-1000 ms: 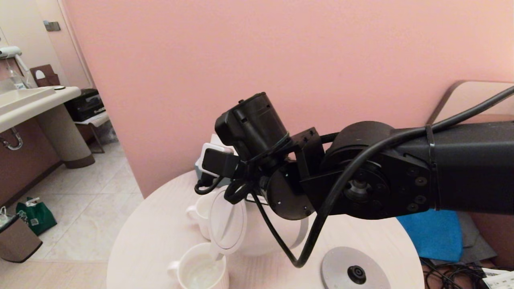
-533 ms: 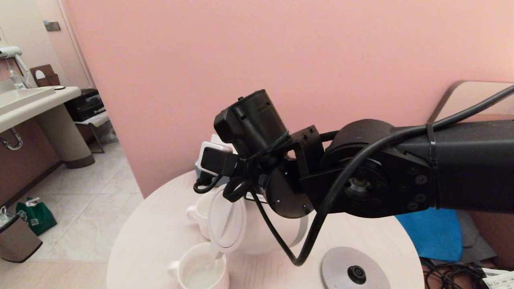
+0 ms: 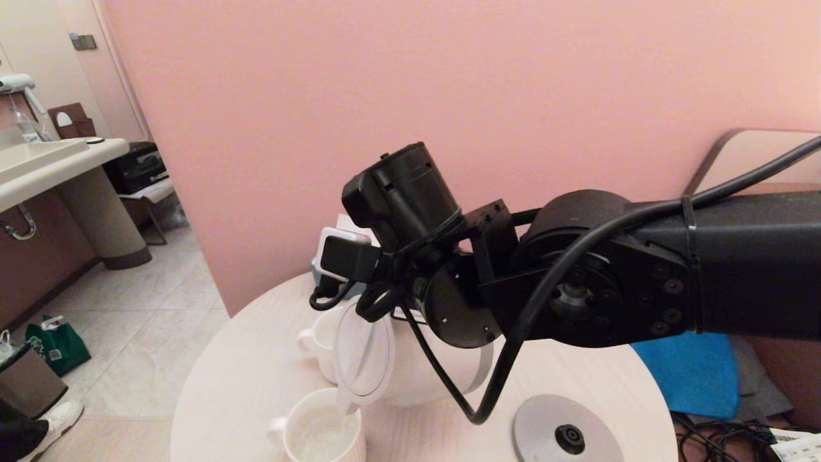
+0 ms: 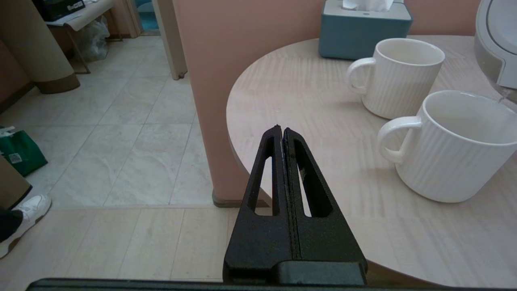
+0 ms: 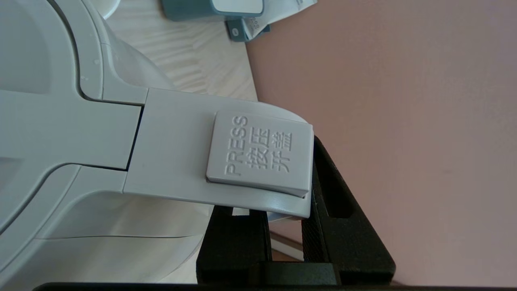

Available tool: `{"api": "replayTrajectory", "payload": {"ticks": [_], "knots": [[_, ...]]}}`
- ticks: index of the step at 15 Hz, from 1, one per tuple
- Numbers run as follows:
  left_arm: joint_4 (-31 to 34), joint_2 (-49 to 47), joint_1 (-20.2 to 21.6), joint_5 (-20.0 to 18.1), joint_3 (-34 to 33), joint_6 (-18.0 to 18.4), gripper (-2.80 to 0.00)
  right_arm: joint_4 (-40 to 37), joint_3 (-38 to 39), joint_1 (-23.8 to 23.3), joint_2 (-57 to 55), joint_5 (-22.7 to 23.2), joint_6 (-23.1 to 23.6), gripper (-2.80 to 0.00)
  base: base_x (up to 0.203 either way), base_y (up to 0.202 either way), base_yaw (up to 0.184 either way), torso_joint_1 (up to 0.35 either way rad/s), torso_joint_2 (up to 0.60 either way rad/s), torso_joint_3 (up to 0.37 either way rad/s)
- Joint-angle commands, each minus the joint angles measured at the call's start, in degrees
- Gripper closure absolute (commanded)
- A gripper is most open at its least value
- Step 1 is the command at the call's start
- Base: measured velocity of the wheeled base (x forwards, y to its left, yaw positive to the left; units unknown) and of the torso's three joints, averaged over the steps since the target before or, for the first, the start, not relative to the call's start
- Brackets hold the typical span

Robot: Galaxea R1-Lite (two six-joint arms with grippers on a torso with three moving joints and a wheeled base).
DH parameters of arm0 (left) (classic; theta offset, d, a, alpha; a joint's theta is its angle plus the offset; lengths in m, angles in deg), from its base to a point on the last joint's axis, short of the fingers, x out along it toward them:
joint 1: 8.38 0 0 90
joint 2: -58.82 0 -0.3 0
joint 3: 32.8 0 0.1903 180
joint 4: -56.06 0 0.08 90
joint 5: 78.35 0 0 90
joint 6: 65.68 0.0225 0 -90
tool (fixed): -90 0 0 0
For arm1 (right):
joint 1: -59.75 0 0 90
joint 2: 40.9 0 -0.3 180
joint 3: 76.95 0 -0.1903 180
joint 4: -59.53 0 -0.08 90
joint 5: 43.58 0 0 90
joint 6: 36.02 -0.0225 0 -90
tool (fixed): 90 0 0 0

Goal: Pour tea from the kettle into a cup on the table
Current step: Pour water into another cup

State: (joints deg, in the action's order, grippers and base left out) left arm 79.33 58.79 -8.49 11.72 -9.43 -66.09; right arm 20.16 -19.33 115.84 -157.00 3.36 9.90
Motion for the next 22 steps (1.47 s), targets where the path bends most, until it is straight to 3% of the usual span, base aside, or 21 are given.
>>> {"api": "replayTrajectory", "payload": {"ticks": [1,14,18,22], "knots": [[0.01,-0.05,0.02,0.01,0.00,-0.02,0.00,-0.08,-0.04,0.07,-0.09,-0.71,0.31,0.00,0.000,0.000,0.000,0.000,0.00,0.000],[0.01,0.01,0.02,0.01,0.00,-0.02,0.00,0.26,0.06,-0.01,0.00,-0.72,-0.25,0.00,0.000,0.000,0.000,0.000,0.00,0.000],[0.01,0.02,0.02,0.01,0.00,-0.02,0.00,0.27,0.31,0.01,0.34,-0.53,-2.62,0.00,0.000,0.000,0.000,0.000,0.00,0.000],[0.01,-0.06,0.02,0.01,0.00,-0.02,0.00,0.14,1.33,-0.08,0.89,-0.27,-8.37,0.00,0.000,0.000,0.000,0.000,0.00,0.000]]}}
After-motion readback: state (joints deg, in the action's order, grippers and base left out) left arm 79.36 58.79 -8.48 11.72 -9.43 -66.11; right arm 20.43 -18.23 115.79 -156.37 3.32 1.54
